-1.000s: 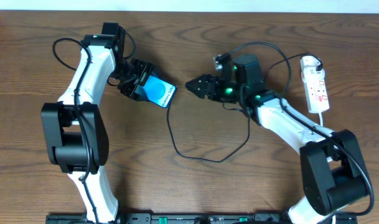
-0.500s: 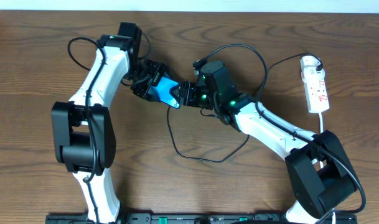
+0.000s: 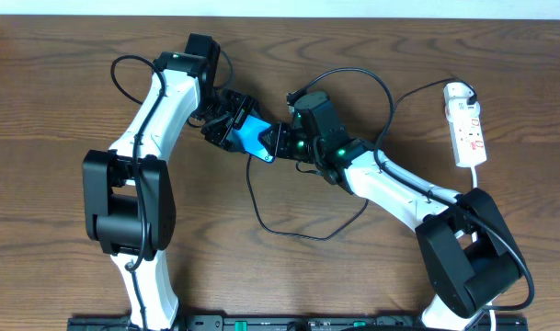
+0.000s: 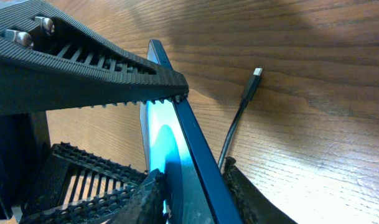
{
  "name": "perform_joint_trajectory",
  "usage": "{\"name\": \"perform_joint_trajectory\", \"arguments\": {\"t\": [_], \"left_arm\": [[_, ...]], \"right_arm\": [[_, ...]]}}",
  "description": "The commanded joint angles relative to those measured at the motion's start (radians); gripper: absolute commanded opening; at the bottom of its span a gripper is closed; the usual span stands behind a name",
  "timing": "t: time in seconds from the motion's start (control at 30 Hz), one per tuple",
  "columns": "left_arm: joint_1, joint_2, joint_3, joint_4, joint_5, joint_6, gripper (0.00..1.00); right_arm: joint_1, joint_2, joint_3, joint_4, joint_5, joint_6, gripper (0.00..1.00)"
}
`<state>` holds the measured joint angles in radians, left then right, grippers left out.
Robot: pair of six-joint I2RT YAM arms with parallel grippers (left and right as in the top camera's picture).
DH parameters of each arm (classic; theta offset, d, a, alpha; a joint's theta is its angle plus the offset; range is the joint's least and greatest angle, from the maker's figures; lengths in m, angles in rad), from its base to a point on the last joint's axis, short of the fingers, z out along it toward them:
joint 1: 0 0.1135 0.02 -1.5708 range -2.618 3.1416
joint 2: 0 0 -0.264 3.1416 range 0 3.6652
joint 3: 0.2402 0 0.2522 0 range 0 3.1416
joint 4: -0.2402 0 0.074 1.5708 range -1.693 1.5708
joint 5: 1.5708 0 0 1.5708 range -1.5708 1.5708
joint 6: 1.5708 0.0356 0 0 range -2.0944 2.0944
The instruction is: Plug charger to phone and switch on socket
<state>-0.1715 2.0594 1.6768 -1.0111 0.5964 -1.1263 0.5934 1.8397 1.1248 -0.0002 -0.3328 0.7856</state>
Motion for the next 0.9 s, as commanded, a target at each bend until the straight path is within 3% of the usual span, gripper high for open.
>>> {"name": "perform_joint_trajectory", "arguments": {"t": [0.0, 0.23, 0.33, 0.73, 0.87], "left_arm": [[-0.003, -0.008, 0.01, 0.0, 0.026, -0.009, 0.6], [-0.003, -0.008, 0.01, 0.0, 0.025, -0.009, 0.6], [-0.003, -0.008, 0.01, 0.0, 0.025, -0.009, 0.6], [0.039, -0.008, 0.01, 0.0, 0.026, -0.008, 0.61], [0.095, -0.008, 0.01, 0.098, 0.203, 0.105, 0.61]], "right_arm": [[0.01, 0.013, 0.02, 0.0, 0.006, 0.0, 0.21], [0.008, 0.013, 0.02, 0.008, 0.004, 0.038, 0.1], [-0.001, 0.013, 0.02, 0.011, -0.016, 0.049, 0.01], [-0.13, -0.005, 0.02, 0.077, -0.106, 0.094, 0.01], [-0.196, -0.007, 0.02, 0.154, -0.143, 0.132, 0.01]]}}
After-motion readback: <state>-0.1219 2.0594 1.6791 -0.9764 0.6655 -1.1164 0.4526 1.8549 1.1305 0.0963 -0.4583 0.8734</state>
